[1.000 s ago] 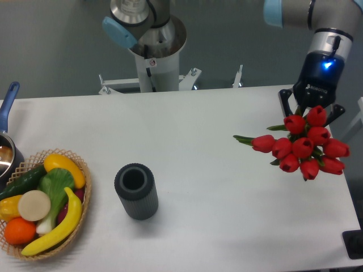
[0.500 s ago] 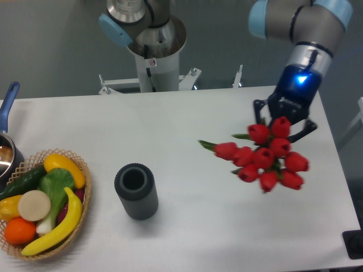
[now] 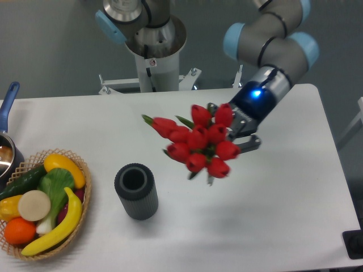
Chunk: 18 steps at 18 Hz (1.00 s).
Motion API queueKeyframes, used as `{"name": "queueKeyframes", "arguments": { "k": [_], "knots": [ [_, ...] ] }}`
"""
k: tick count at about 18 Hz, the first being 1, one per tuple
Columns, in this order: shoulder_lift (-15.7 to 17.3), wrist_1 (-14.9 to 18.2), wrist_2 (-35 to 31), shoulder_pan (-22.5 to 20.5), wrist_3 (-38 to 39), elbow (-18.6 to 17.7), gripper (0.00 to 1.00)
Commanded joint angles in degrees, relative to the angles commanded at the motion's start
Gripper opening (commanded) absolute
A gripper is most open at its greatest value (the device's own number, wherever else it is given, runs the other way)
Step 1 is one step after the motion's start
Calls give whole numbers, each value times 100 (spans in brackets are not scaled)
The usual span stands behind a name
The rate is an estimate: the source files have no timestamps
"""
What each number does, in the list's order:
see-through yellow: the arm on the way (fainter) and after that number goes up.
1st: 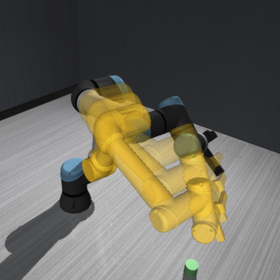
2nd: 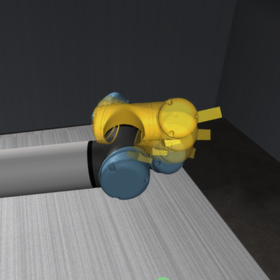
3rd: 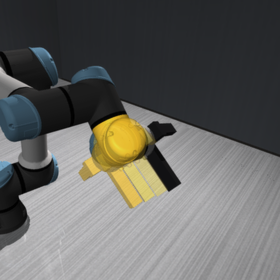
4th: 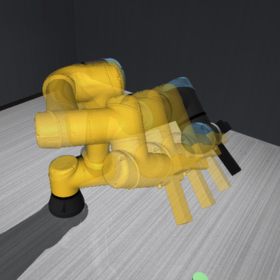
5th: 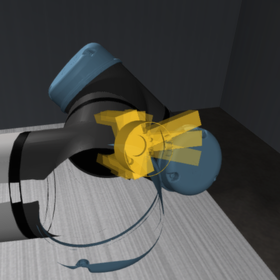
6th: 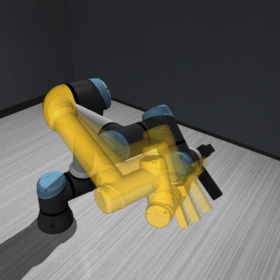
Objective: Insert the flowers into the vase
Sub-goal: 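Carry the tulip bunch over the black vase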
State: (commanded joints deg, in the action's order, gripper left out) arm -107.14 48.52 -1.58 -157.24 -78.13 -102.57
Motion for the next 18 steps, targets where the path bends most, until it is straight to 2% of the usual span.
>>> {"name": "queueKeyframes", "arguments": {
  "k": [4, 9, 14, 18],
  "knots": [
    [97, 9, 44, 378, 35, 0, 5],
    [184, 17, 377, 396, 79, 18, 6],
    [474, 26, 396, 501, 474, 0, 7],
    [510, 44, 325, 598, 589, -97, 7]
  ]
}}
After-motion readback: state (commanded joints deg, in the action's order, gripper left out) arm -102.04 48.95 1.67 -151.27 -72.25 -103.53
